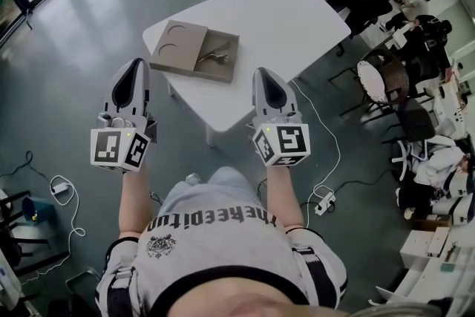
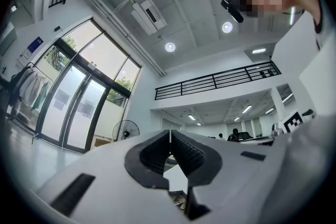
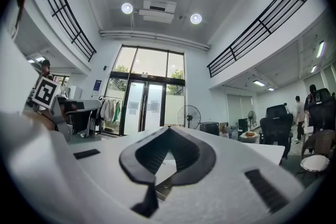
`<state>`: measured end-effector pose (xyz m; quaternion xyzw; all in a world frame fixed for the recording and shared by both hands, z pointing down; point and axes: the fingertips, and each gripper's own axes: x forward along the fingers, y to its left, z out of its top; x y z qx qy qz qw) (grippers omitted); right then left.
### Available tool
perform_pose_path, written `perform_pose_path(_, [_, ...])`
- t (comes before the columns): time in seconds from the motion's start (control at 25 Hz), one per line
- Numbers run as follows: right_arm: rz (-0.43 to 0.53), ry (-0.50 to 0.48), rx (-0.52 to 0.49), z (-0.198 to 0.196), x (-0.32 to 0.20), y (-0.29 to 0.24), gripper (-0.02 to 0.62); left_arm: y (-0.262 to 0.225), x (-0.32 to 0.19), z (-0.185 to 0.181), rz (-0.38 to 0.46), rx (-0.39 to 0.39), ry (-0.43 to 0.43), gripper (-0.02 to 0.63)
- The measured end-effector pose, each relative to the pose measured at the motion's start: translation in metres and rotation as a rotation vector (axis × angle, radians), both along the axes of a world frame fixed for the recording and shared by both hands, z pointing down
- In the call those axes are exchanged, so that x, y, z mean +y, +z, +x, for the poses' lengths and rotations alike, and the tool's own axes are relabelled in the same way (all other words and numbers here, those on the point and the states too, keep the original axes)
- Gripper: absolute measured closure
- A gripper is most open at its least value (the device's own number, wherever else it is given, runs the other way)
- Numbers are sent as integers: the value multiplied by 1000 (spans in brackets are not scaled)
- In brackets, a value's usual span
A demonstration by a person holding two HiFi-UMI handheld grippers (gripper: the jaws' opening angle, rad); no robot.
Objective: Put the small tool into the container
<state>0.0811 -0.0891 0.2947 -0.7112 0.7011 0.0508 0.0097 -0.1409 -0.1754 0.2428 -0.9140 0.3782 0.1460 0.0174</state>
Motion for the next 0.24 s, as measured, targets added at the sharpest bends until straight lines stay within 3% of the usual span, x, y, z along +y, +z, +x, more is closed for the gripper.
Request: perform_pose_path(0.24, [4, -6, 0, -3, -4, -4, 597, -3, -2, -4, 5, 4, -6, 594])
